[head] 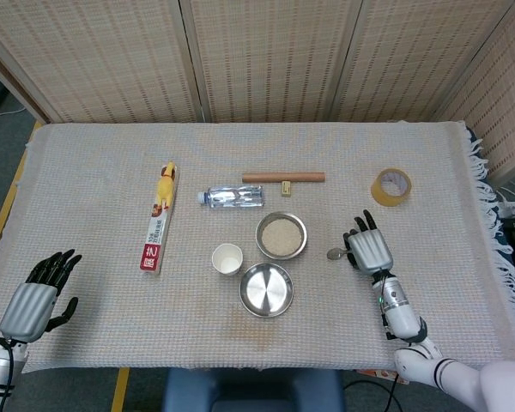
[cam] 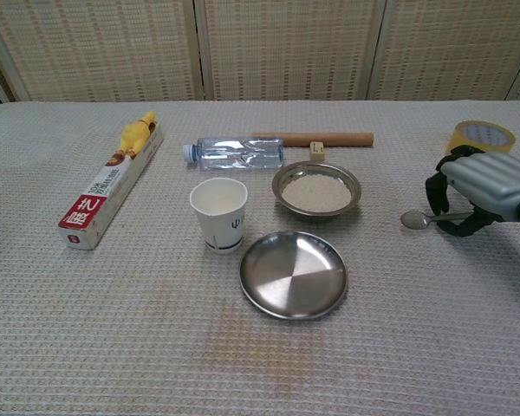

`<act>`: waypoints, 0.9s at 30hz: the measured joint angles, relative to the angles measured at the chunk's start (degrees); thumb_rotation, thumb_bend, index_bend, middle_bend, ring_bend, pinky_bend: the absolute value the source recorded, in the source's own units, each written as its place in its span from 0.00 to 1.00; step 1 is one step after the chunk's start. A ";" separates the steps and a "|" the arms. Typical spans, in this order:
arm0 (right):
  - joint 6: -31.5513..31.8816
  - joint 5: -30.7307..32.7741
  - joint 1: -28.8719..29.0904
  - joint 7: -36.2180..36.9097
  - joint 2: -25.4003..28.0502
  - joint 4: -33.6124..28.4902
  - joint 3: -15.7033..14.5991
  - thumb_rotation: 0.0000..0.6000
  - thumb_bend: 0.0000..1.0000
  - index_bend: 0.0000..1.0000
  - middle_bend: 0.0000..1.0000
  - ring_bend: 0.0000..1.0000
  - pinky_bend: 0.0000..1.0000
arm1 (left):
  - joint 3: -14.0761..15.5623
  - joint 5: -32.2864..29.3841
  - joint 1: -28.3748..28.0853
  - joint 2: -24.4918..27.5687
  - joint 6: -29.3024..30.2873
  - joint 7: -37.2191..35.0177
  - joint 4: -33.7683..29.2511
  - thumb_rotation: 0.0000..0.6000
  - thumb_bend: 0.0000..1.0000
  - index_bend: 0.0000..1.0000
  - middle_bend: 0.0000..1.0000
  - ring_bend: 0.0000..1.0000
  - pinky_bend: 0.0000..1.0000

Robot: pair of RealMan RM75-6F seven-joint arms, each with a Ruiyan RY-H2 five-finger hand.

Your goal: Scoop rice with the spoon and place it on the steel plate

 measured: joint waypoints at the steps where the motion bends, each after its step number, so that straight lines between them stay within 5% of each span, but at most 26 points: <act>1: 0.01 0.00 0.01 0.03 -0.02 0.01 0.02 1.00 0.32 0.86 0.51 0.13 0.01 | 0.01 -0.02 0.01 0.01 -0.03 0.02 -0.02 1.00 0.45 0.00 0.00 0.00 0.12; 27: 0.53 0.40 -0.34 0.41 0.09 -0.11 0.53 1.00 0.35 0.90 0.55 0.17 0.01 | 0.02 -0.08 0.00 0.08 -0.12 -0.14 -0.11 1.00 0.45 0.00 0.00 0.00 0.13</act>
